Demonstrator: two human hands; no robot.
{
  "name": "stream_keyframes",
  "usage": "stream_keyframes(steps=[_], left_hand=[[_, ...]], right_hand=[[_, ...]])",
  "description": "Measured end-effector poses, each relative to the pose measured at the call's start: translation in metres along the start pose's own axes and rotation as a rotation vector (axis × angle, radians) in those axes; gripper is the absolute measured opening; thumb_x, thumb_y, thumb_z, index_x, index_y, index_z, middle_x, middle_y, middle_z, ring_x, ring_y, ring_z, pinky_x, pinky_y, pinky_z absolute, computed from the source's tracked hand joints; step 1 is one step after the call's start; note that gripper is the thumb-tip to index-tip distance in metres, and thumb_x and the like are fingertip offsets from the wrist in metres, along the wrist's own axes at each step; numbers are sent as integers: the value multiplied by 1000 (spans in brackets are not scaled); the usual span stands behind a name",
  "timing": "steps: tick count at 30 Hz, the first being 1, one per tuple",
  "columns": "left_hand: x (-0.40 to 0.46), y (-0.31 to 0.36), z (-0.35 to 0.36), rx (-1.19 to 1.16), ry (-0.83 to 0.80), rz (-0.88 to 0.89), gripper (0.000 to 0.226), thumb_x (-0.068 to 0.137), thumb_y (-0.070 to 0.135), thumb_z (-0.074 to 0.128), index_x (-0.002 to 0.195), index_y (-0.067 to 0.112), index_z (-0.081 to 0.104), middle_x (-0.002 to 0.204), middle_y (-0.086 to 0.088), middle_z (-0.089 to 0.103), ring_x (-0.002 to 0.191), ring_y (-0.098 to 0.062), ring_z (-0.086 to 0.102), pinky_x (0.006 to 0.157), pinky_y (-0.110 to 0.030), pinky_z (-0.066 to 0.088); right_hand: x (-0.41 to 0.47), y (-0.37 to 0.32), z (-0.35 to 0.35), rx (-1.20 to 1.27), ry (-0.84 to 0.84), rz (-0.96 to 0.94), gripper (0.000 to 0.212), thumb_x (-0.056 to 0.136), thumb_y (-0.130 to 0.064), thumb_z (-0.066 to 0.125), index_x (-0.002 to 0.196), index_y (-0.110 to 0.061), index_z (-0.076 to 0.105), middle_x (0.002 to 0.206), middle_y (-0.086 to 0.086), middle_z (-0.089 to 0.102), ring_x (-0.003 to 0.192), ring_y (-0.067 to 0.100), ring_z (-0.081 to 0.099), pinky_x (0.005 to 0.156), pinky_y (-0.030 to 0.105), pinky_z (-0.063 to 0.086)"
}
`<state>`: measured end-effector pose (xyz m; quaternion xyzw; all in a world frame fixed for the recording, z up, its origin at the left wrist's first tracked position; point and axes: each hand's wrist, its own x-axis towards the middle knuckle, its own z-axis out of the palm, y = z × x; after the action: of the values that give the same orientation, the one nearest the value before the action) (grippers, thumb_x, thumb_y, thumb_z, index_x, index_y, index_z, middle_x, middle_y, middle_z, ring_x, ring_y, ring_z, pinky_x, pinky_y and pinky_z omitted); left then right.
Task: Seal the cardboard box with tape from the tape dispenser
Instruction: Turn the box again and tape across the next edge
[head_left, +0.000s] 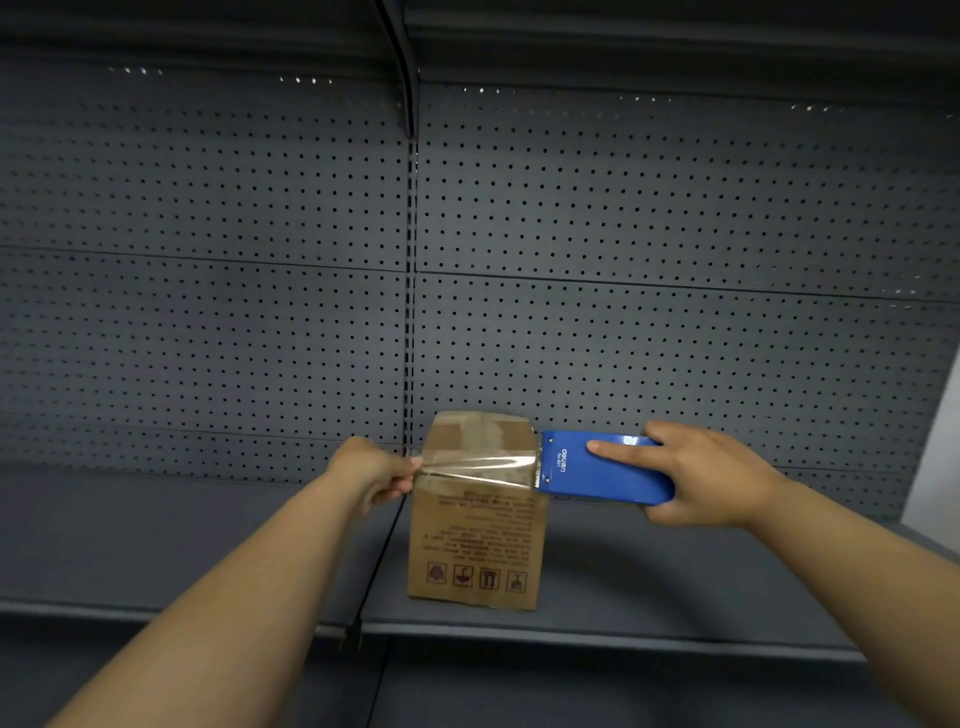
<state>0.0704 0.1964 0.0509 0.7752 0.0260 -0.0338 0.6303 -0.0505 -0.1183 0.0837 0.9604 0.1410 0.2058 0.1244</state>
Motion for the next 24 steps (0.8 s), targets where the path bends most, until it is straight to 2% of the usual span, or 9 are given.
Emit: stream_keyframes(steps=[4,6,9,12,15,18,20,22,24], left_hand=[[4,-2,3,9,-15,-44,14,78,6,70,83,-7,65,64,-13,61,54,-15,54,54,-24,48],[7,-3,3,5,-31,-65,13,79,5,68,85,-6,65,64,-12,60,53,-14,54,53,-23,47],[12,-4,4,2,-69,-111,8,81,4,66,81,-3,63,62,-9,59,53,-13,52,52,-22,45],[17,-6,5,-10,-103,-152,12,83,4,64,71,3,61,60,-7,58,54,-13,52,52,-21,43],[20,-9,6,-25,-156,-196,18,86,7,60,68,6,59,59,-4,53,55,-13,48,54,-22,39],[21,-15,6,-46,-138,-195,12,82,14,66,76,7,60,64,-2,49,54,-13,42,53,-22,37],[20,-23,3,-26,-105,-121,21,78,24,72,83,8,60,74,-3,54,59,-14,48,60,-25,43],[19,-32,2,87,-61,43,28,77,37,71,80,13,58,83,-3,58,79,-20,58,77,-34,47],[17,-40,2,281,1,246,31,78,44,66,83,14,57,90,-3,61,93,-24,58,80,-37,45]], right_hand=[[2,1,5,-30,-6,-18,75,71,-42,59,133,-58,19,82,-5,40,67,13,40,50,14,18],[4,3,8,-31,-9,-20,74,73,-44,57,132,-59,15,85,-5,38,70,13,40,52,17,23],[5,5,13,-21,-14,-12,76,74,-46,55,130,-62,8,87,-6,38,74,13,41,60,23,30],[6,6,16,1,-18,-1,76,74,-46,55,130,-63,7,88,-5,39,75,13,43,59,24,33],[5,5,20,24,-12,9,75,73,-44,57,130,-62,13,88,-4,42,71,14,42,55,21,30],[3,5,26,47,-4,24,74,72,-43,60,130,-61,17,86,-4,43,70,14,43,51,13,22],[3,5,28,61,2,34,75,71,-42,61,130,-60,19,83,-5,39,71,14,41,51,13,21],[3,5,30,75,3,42,75,70,-40,63,130,-59,22,81,-7,37,70,13,41,51,15,23],[3,5,30,79,2,45,74,71,-40,64,130,-58,23,81,-6,36,71,13,40,51,13,20]])
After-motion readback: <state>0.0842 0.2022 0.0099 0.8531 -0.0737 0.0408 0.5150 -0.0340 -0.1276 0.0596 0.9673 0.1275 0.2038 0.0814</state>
